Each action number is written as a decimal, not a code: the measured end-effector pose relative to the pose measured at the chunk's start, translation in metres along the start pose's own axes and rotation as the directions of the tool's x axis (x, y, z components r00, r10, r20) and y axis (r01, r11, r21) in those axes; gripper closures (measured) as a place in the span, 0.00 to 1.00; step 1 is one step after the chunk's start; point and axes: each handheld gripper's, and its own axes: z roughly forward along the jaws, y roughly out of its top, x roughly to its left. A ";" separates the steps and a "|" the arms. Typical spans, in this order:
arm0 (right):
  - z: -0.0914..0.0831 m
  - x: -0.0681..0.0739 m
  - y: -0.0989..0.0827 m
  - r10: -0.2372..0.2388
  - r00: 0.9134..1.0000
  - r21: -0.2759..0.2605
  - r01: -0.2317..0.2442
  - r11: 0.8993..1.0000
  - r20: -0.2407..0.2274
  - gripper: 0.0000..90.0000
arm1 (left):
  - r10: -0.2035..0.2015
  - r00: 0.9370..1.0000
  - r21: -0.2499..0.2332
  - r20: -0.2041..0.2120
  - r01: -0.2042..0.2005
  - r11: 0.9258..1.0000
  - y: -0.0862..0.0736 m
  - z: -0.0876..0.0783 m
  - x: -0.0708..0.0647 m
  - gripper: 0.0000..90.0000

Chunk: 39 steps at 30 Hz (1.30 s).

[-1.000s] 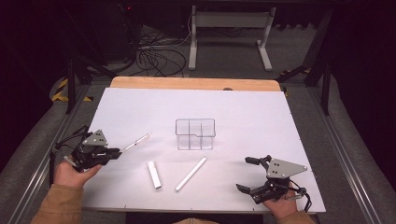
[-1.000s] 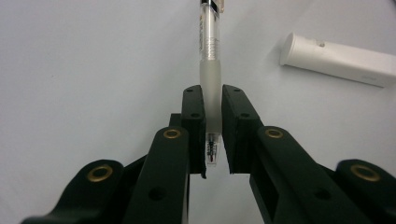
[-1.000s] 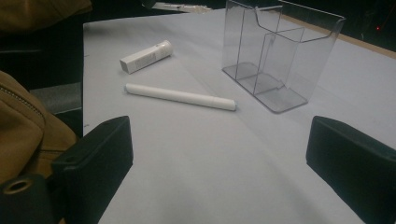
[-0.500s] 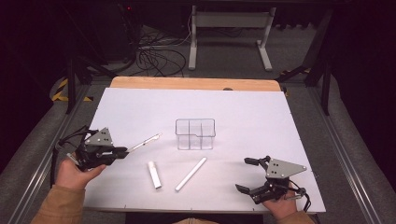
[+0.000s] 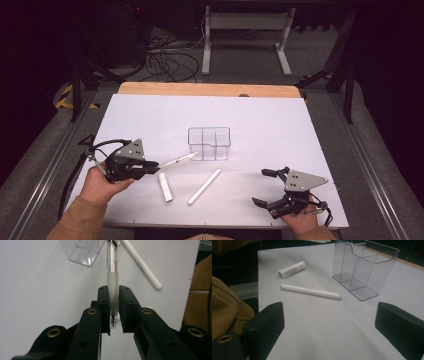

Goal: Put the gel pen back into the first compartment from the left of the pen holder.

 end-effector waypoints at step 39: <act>0.001 0.013 0.019 -0.046 0.999 0.023 0.046 0.999 -0.008 0.14 | 0.179 0.968 0.097 0.176 -0.198 0.975 0.067 0.078 -0.043 0.89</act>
